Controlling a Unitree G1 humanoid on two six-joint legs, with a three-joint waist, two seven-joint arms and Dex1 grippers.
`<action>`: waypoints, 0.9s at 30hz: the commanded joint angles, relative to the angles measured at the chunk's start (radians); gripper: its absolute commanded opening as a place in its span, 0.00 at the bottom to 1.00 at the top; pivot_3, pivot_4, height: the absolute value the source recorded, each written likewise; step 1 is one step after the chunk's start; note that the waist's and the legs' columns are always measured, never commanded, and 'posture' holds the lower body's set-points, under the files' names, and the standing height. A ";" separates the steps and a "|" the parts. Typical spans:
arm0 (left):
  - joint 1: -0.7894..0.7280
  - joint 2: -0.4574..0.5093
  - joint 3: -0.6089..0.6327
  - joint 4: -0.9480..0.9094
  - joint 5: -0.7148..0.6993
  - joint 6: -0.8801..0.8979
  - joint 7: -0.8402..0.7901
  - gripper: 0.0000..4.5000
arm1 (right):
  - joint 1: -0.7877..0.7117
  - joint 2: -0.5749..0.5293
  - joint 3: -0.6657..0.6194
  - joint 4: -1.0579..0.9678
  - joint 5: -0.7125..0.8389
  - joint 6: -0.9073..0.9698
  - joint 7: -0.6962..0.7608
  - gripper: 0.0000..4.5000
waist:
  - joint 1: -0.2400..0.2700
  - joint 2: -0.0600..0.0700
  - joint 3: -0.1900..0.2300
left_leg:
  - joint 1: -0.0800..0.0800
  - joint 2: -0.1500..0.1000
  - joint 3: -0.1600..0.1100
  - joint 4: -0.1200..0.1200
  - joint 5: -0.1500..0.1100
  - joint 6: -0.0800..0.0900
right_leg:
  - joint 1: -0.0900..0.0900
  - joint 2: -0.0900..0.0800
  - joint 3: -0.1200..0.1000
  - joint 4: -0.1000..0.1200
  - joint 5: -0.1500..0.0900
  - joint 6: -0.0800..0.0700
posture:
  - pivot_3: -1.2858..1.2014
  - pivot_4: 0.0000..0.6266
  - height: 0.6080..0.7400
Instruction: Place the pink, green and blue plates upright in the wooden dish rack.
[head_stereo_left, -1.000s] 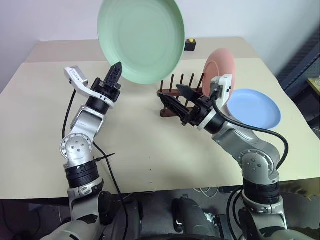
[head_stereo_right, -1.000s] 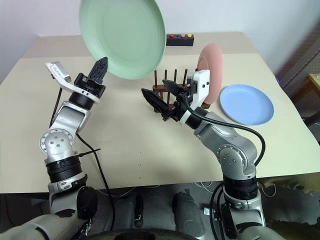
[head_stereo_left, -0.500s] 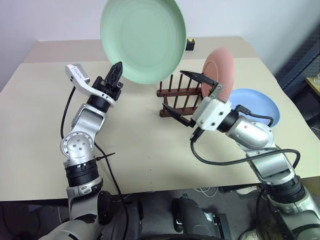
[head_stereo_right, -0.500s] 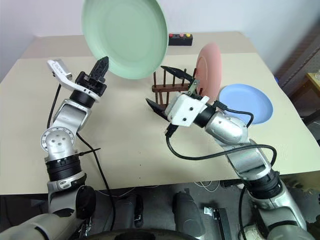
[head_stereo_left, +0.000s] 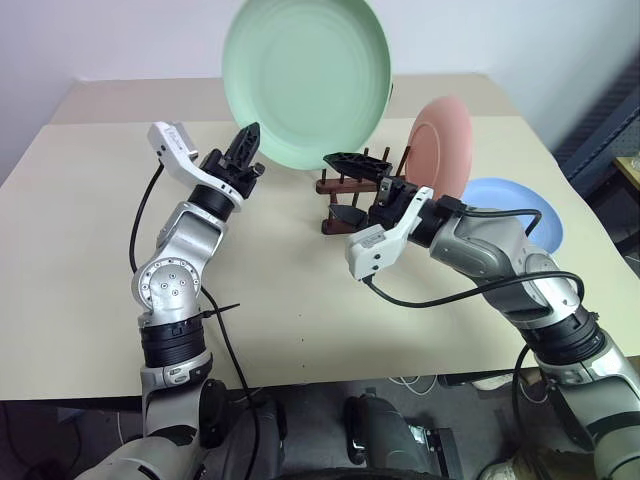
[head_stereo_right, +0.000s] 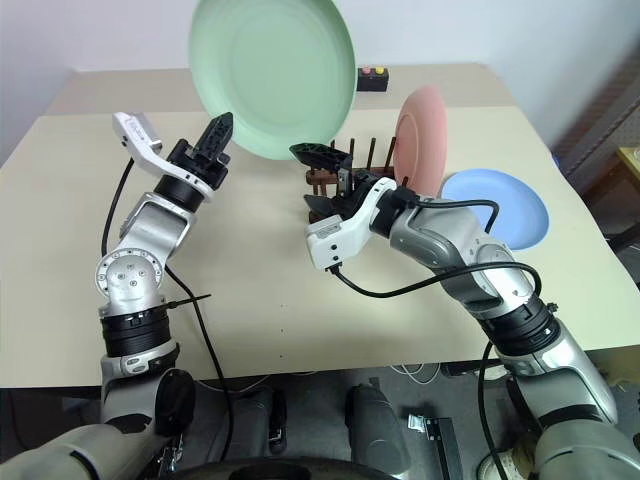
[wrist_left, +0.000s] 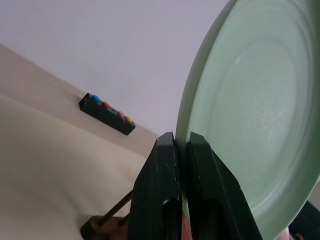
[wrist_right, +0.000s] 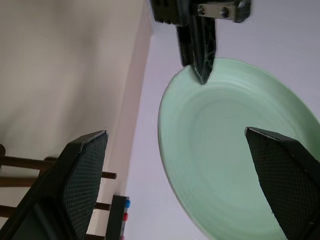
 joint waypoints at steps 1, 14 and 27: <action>-0.004 -0.001 -0.011 -0.067 0.006 -0.026 0.006 0.02 | -0.011 0.027 -0.014 -0.014 -0.060 0.050 0.018 1.00 | 0.000 0.000 0.000 | 0.000 0.000 0.000 0.000 0.000 0.000 | 0.000 0.000 0.000 0.000 0.000 0.000 | 0.52 0.24 1.00; 0.038 -0.026 -0.069 -0.128 0.039 -0.038 0.015 0.02 | -0.029 0.064 -0.027 0.028 -0.197 0.111 0.014 1.00 | 0.000 0.000 0.000 | 0.000 0.000 0.000 0.000 0.000 0.000 | 0.000 0.000 0.000 0.000 0.000 0.000 | 0.52 0.24 1.00; 0.060 -0.068 -0.083 -0.161 0.031 -0.039 0.052 0.00 | -0.030 0.102 -0.023 0.038 -0.243 0.134 0.012 0.88 | 0.000 0.000 0.000 | 0.000 0.000 0.000 0.000 0.000 0.000 | 0.000 0.000 0.000 0.000 0.000 0.000 | 0.52 0.24 1.00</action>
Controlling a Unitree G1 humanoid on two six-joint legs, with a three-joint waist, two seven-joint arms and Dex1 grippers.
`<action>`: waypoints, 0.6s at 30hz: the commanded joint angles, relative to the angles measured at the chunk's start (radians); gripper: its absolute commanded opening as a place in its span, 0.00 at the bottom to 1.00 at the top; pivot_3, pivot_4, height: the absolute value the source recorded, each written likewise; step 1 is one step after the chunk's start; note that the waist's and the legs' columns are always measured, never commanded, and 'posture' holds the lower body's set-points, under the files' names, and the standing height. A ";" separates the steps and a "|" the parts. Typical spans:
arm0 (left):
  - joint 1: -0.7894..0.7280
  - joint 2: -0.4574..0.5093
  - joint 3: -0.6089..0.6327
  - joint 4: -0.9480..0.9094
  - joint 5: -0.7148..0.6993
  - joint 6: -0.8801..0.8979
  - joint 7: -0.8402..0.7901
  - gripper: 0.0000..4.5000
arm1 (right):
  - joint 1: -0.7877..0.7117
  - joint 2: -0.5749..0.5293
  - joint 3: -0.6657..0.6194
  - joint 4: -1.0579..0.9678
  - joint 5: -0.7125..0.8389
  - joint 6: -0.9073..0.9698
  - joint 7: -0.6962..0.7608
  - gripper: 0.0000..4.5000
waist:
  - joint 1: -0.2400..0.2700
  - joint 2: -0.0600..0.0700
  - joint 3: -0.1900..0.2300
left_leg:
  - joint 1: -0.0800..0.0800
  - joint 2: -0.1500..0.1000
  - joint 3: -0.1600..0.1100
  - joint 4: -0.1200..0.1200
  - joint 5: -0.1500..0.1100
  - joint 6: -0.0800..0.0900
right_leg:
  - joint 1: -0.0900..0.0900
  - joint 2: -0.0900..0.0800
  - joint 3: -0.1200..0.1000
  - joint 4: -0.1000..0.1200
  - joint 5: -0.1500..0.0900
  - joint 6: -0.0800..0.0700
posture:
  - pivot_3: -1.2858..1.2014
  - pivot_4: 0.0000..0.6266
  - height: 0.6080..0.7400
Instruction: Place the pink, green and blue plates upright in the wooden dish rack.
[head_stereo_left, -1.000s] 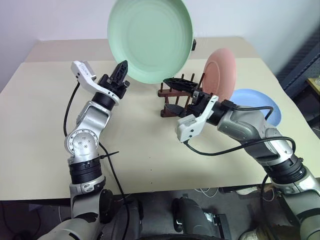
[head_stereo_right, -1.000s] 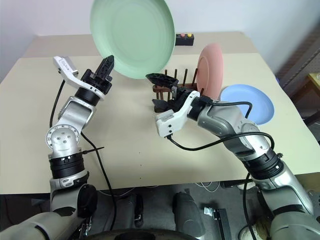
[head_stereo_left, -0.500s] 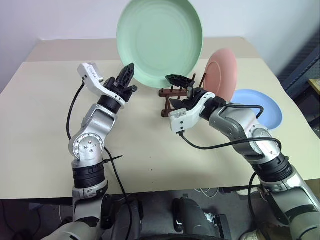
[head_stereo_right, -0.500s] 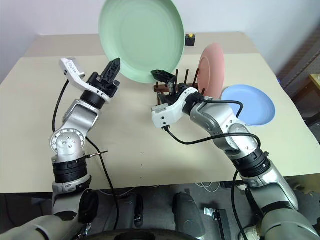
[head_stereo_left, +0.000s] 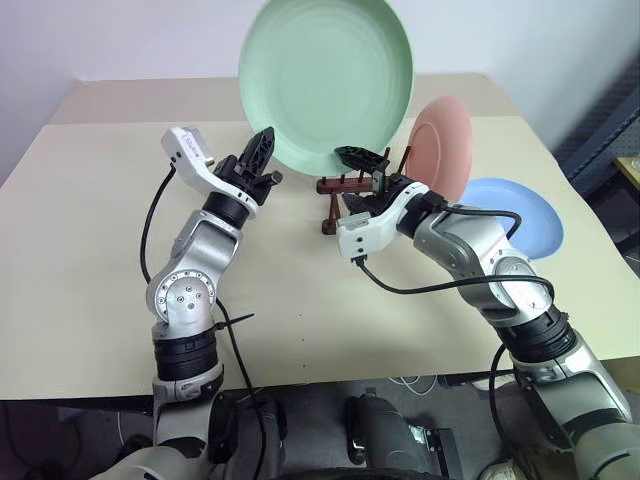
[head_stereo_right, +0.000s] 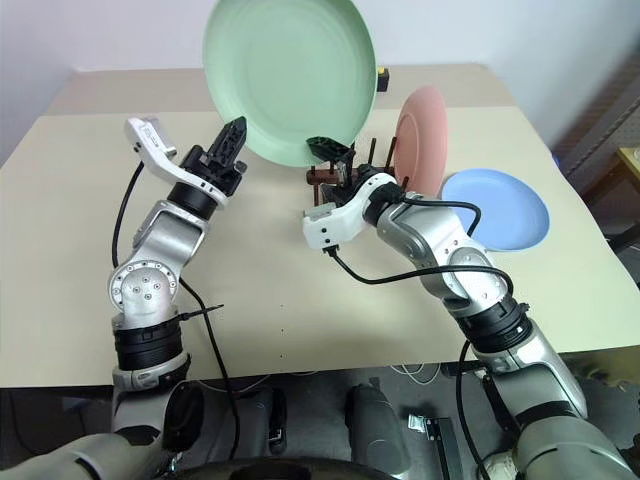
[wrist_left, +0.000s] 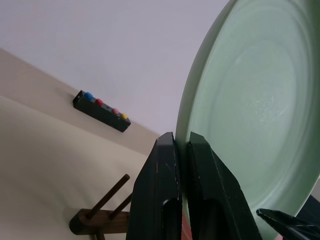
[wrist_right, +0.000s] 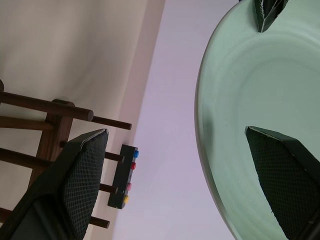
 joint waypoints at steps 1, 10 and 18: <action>0.004 -0.010 -0.008 -0.056 -0.014 -0.011 0.010 0.00 | -0.021 0.004 -0.022 -0.010 -0.019 0.010 -0.016 0.81 | 0.000 0.000 0.000 | 0.000 0.000 0.000 0.000 0.000 0.000 | 0.000 0.000 0.000 0.000 0.000 0.000 | 0.52 0.24 1.00; 0.013 -0.013 -0.013 -0.061 -0.026 0.006 0.016 0.00 | -0.019 0.004 -0.030 -0.006 -0.035 0.016 -0.027 0.01 | 0.000 0.000 0.000 | 0.000 0.000 0.000 0.000 0.000 0.000 | 0.000 0.000 0.000 0.000 0.000 0.000 | 0.52 0.24 1.00; 0.012 -0.002 -0.007 -0.050 -0.045 0.014 -0.003 0.22 | -0.018 -0.001 -0.037 -0.007 -0.040 0.020 -0.035 0.00 | 0.000 0.000 0.000 | 0.000 0.000 0.000 0.000 0.000 0.000 | 0.000 0.000 0.000 0.000 0.000 0.000 | 0.52 0.24 1.00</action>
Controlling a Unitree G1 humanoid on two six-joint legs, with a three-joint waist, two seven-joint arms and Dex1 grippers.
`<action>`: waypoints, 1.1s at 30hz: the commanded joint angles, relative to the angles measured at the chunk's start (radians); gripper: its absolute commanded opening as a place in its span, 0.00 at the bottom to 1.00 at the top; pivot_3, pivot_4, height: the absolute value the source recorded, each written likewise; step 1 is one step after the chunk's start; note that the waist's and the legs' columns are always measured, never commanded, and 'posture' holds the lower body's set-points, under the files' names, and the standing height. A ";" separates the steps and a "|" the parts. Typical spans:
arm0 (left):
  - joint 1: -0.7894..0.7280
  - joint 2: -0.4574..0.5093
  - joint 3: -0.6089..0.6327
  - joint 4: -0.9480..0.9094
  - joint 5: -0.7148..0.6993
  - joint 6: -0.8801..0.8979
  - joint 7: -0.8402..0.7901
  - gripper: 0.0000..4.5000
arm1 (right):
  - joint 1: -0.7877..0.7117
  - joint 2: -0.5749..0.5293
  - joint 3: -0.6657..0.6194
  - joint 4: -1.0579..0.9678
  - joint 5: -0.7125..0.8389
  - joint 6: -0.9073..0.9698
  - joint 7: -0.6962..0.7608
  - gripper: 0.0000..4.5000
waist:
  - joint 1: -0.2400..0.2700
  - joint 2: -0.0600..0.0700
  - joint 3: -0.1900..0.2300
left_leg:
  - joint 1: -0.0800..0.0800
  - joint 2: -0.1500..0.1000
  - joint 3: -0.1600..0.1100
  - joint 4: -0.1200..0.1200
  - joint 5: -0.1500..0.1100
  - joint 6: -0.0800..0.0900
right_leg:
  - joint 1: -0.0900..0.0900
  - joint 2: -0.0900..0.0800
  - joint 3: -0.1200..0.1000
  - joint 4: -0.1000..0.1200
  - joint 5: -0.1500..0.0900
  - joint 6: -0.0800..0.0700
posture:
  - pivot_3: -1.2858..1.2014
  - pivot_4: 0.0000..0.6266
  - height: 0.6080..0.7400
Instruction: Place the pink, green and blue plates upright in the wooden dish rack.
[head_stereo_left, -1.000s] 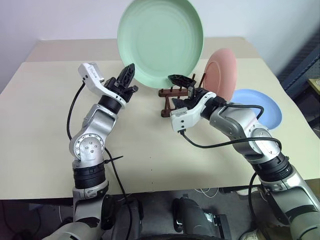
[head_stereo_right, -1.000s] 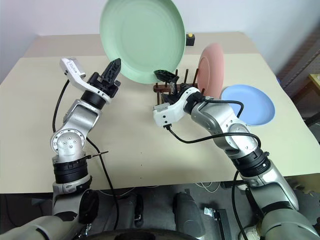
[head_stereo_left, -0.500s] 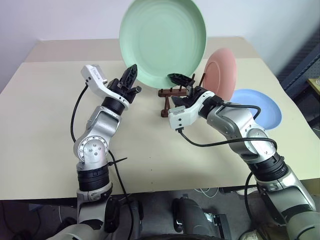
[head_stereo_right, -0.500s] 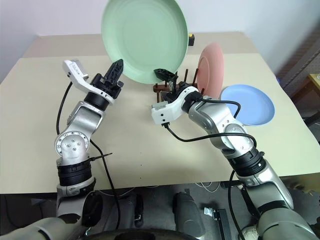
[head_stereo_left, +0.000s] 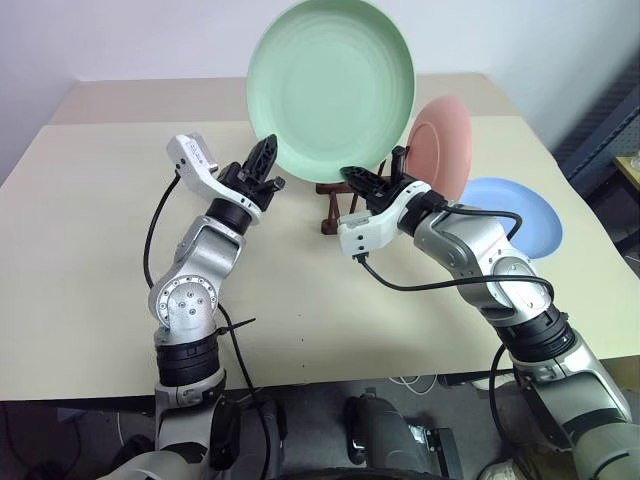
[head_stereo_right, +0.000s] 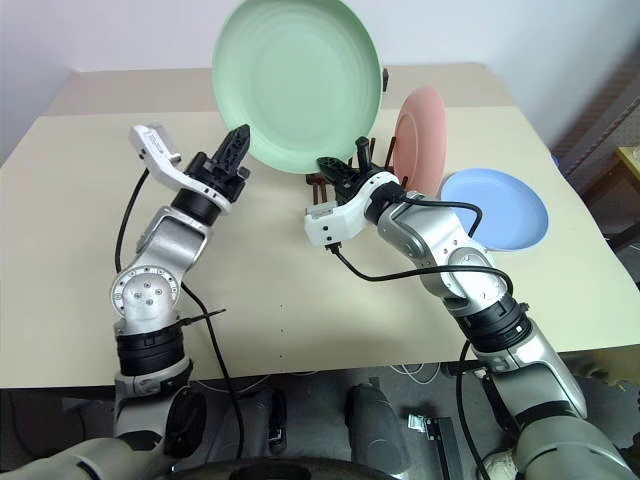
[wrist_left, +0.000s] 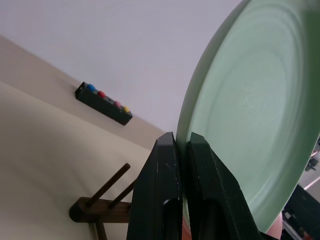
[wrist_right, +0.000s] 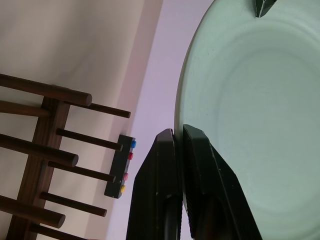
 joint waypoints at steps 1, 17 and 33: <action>-0.010 0.018 -0.003 -0.030 0.002 -0.015 -0.016 0.32 | -0.017 -0.004 -0.038 -0.018 -0.005 0.012 -0.020 0.00 | 0.000 0.000 0.000 | 0.000 0.000 0.000 0.000 0.000 0.000 | 0.000 0.000 0.000 0.000 0.000 0.000 | 0.52 0.24 1.00; 0.012 0.261 0.077 0.021 -0.118 0.038 -0.300 0.98 | -0.051 -0.008 -0.108 0.001 0.048 0.034 -0.073 0.00 | -0.004 0.000 0.000 | 0.000 0.000 0.000 0.000 0.000 0.000 | 0.000 0.000 0.000 0.000 0.000 0.000 | 0.52 0.24 1.00; 0.055 0.658 -0.001 0.163 0.111 -0.066 -0.938 0.98 | -0.190 0.238 -0.388 -0.083 1.021 0.331 0.141 0.00 | -0.002 0.001 0.001 | 0.000 0.002 0.002 -0.002 -0.002 0.004 | -0.001 0.000 0.000 0.000 0.000 -0.001 | 0.52 0.24 1.00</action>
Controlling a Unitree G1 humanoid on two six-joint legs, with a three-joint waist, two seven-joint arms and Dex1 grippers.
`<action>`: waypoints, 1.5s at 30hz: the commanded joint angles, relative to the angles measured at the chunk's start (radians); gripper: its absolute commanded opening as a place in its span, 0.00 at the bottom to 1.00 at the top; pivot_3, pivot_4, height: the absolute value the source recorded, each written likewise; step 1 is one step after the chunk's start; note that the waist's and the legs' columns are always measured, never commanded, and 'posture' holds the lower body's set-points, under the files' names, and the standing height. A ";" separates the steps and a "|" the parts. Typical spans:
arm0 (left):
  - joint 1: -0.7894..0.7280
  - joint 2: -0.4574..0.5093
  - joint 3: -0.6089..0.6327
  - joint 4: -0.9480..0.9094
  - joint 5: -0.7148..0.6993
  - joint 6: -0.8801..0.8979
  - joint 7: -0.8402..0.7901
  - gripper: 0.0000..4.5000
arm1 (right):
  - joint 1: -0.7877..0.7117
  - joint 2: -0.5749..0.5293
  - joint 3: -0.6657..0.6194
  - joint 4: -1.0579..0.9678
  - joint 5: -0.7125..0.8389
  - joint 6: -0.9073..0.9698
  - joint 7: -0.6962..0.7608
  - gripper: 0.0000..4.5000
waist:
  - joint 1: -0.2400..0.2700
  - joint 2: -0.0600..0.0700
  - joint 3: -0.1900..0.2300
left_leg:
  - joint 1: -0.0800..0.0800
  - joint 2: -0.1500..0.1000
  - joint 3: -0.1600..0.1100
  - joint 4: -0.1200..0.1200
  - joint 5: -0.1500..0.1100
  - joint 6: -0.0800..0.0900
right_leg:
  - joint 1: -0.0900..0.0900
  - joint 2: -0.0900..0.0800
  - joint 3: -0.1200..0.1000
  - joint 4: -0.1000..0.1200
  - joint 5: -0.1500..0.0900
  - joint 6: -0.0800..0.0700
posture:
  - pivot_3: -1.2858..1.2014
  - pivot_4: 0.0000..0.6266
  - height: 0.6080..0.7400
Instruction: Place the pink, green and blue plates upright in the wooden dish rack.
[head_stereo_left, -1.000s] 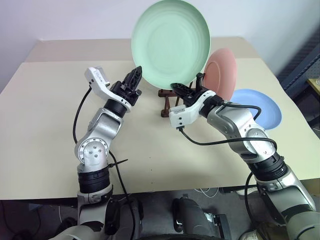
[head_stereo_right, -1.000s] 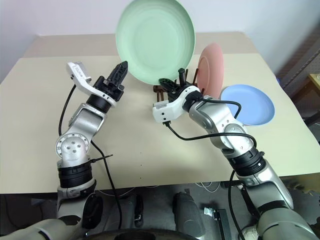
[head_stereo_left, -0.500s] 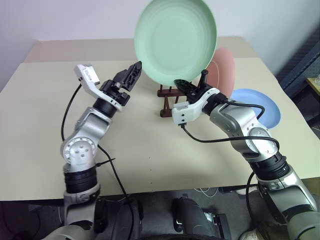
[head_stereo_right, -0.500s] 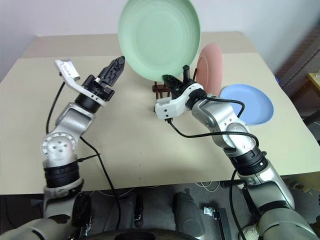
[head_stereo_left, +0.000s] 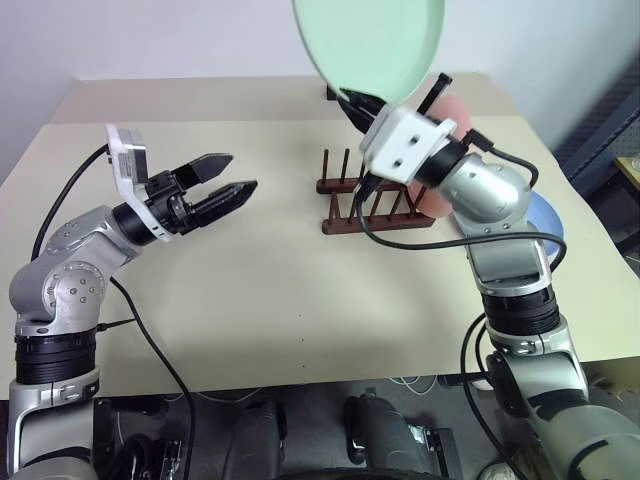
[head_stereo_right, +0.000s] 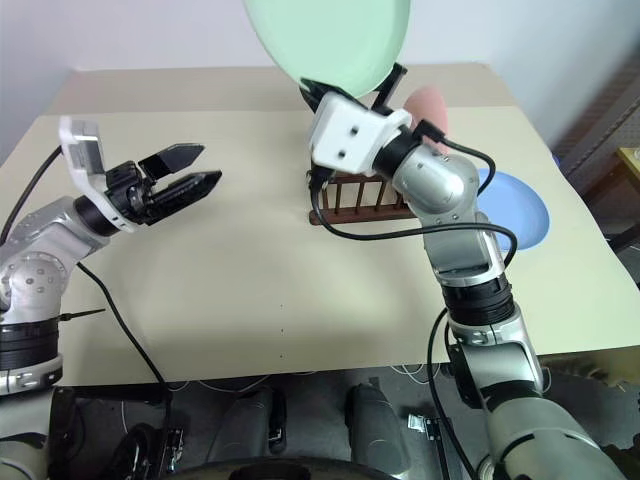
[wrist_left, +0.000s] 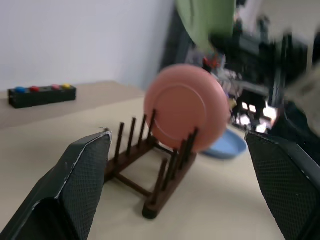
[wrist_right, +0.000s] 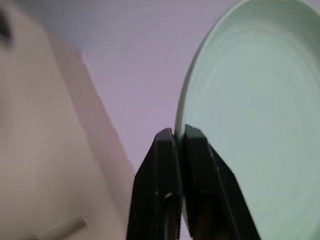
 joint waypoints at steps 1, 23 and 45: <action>-0.013 0.007 0.003 0.006 0.027 -0.033 -0.043 0.98 | -0.060 0.043 -0.157 -0.086 0.346 0.207 0.051 0.00 | 0.001 0.000 0.000 | 0.000 0.000 0.000 0.000 0.000 0.000 | 0.000 0.000 0.000 0.000 0.000 0.000 | 0.52 0.24 1.00; -0.001 -0.013 -0.035 -0.081 0.017 0.028 -0.094 0.98 | 0.018 -0.078 -0.495 0.155 1.198 0.801 0.073 0.00 | -0.003 0.000 0.000 | 0.000 0.000 0.000 -0.001 -0.001 0.001 | -0.001 0.000 0.000 0.000 0.000 0.000 | 0.52 0.24 1.00; 0.027 -0.003 -0.041 -0.129 0.041 0.025 -0.115 0.98 | 0.023 -0.107 -0.454 0.282 1.146 0.740 0.116 0.00 | 0.000 0.001 0.000 | 0.000 0.000 0.000 -0.001 -0.001 0.001 | -0.001 0.000 0.000 0.000 0.000 0.000 | 0.52 0.24 1.00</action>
